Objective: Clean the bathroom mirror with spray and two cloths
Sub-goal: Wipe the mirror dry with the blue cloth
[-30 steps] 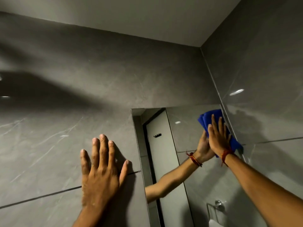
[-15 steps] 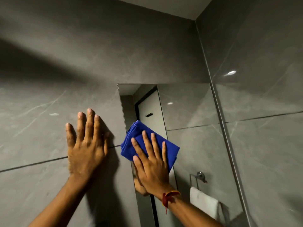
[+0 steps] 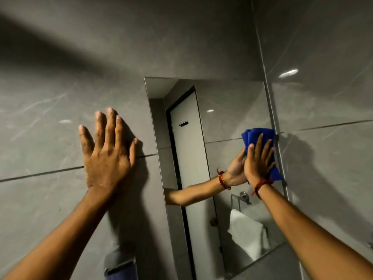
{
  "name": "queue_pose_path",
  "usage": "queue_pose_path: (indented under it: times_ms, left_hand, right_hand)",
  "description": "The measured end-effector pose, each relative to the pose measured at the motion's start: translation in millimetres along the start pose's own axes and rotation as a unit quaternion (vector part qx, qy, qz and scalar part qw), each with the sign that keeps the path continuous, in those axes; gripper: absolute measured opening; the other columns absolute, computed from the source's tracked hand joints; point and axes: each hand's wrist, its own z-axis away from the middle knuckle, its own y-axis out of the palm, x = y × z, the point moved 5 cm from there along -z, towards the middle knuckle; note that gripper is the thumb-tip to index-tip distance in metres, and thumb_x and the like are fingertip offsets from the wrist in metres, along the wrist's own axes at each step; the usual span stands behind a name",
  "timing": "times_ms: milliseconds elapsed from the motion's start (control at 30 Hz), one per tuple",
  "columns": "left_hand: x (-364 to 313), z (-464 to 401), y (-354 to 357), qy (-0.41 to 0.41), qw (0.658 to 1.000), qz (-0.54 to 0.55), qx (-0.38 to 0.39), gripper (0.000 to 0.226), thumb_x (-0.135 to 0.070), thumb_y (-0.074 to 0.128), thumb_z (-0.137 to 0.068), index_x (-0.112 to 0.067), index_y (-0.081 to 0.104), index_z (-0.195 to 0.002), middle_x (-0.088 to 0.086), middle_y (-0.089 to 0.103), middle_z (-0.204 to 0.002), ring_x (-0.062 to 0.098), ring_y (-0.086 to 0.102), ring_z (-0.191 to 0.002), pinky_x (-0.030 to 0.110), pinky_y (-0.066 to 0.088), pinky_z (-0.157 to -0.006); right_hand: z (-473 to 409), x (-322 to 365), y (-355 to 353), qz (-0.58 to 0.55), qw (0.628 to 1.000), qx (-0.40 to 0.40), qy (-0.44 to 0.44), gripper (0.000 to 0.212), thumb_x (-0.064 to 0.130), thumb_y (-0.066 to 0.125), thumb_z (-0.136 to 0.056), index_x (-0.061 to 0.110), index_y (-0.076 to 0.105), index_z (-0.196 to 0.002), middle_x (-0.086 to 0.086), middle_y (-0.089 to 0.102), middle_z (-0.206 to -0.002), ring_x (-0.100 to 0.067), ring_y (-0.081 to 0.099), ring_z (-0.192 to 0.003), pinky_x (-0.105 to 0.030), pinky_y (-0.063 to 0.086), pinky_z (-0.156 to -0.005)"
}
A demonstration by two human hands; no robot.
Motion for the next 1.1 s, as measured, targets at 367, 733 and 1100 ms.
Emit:
queue_pose_path:
  times_ms: [367,733,1100]
  left_hand:
    - [-2.6,3.3,-2.5,-0.007,1.0,0.022,0.009,0.078,-0.061,0.012,-0.104,-0.012,0.008,-0.165,0.008,0.001,-0.175,0.027,-0.001,-0.162,0.061,0.006,-0.129]
    - [-1.3,6.6,3.4,-0.001,1.0,0.025,0.004,0.083,-0.068,0.015,-0.102,-0.014,0.006,-0.165,0.008,0.002,-0.175,0.028,0.002,-0.162,0.06,0.005,-0.128]
    - [-5.3,6.9,-3.2,-0.015,0.999,0.029,0.018,0.086,-0.073,0.008,-0.1,-0.017,0.003,-0.165,0.008,0.003,-0.175,0.029,0.004,-0.162,0.062,0.009,-0.128]
  right_hand:
    - [245.5,82.7,80.1,0.084,0.961,-0.029,-0.262,0.06,0.053,0.027,-0.106,0.036,0.016,-0.162,0.0,0.013,-0.172,-0.026,0.013,-0.16,-0.061,0.015,-0.124]
    - [178.6,-10.0,44.1,0.082,0.987,0.001,-0.136,0.059,0.052,0.019,-0.104,0.035,0.009,-0.16,0.0,0.014,-0.172,-0.025,0.014,-0.159,-0.057,0.016,-0.126]
    - [147.0,-123.2,13.8,-0.016,0.991,0.0,0.135,0.061,0.043,0.027,-0.109,0.029,0.006,-0.164,-0.003,0.0,-0.173,-0.028,0.007,-0.16,-0.052,0.007,-0.128]
